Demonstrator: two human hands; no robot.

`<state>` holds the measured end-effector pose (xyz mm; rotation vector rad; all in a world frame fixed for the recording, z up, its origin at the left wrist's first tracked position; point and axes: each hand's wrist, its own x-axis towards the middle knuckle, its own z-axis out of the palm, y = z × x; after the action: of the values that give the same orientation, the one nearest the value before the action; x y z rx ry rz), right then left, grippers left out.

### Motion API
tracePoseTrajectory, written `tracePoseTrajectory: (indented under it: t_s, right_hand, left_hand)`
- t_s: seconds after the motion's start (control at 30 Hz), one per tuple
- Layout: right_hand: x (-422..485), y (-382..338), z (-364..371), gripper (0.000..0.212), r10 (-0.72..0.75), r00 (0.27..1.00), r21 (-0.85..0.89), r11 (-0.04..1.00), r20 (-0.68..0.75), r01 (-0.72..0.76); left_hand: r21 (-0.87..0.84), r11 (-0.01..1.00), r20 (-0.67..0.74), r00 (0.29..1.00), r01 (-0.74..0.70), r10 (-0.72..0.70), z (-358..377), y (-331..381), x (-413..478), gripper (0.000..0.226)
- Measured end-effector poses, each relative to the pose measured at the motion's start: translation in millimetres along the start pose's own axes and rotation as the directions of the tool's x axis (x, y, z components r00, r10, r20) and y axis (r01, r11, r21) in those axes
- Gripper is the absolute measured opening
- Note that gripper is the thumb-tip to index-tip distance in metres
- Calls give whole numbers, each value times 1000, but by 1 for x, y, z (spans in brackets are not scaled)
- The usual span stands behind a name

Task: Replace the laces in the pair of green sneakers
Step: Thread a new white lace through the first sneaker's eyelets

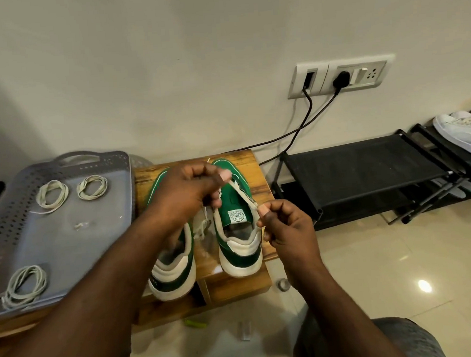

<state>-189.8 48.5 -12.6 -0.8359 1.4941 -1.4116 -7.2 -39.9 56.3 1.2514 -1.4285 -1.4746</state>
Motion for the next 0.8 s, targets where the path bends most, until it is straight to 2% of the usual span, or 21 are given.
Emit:
tracePoseTrajectory:
  t_s: [0.03,0.1,0.13,0.17,0.2,0.23,0.27,0.3,0.33,0.37,0.43,0.47,0.53,0.63,0.73,0.8]
  right_hand:
    - [2,1,-1,11,9,1000,-25,1000,-15,-10]
    - [5,1,-4,16,67,996,-12,998,-56,-68]
    - [7,1,-6,19,104,992,15,995,-77,-103]
    - [7,2,-7,19,132,987,39,991,-96,-129]
    - [8,2,-8,18,146,983,54,989,-110,-141]
    - [7,3,-8,15,151,981,59,988,-119,-145]
    - [7,3,-8,13,152,980,61,988,-125,-145]
    - [8,3,-8,10,150,980,61,988,-134,-143]
    - [8,3,-8,8,149,979,59,988,-141,-141]
    - [8,2,-8,6,150,979,60,988,-140,-142]
    - [8,2,-8,3,150,983,73,987,-110,-142]
    - [7,2,-8,4,138,986,75,989,-91,-131]
    - [6,1,-8,8,98,993,71,993,-61,-93]
    - [6,-4,-6,21,57,998,139,988,17,-59]
    - [14,-10,-6,33,13,998,212,977,67,-27]
    - [21,-11,-6,32,-30,998,165,986,54,20]
  left_hand:
    - [-142,989,-48,999,-27,21,-3,4,1,22]
    - [-410,903,-109,990,-126,89,-9,13,5,16]
    - [-471,865,-122,984,-173,130,-12,15,7,17]
    - [-457,864,-126,977,-213,174,-15,16,9,24]
    - [-348,906,-127,970,-241,209,-18,13,12,34]
    - [-130,958,-122,963,-256,241,-21,10,13,47]
    - [170,957,-102,962,-235,254,-23,7,14,60]
    - [461,864,-66,964,-200,258,-23,4,14,73]
    - [649,740,-22,968,-175,249,-22,1,14,84]
    - [716,682,-2,977,-148,214,-21,-1,14,90]
    - [717,694,-24,993,-64,116,-15,-6,14,87]
    - [742,670,-32,997,-24,72,-13,-10,15,84]
    - [795,606,-39,999,26,7,-9,-17,17,87]
    - [798,598,-61,997,79,-51,-4,-24,20,92]
    - [846,527,-65,997,80,-49,4,-26,20,74]
    - [907,415,-81,997,74,-1,14,-28,15,58]
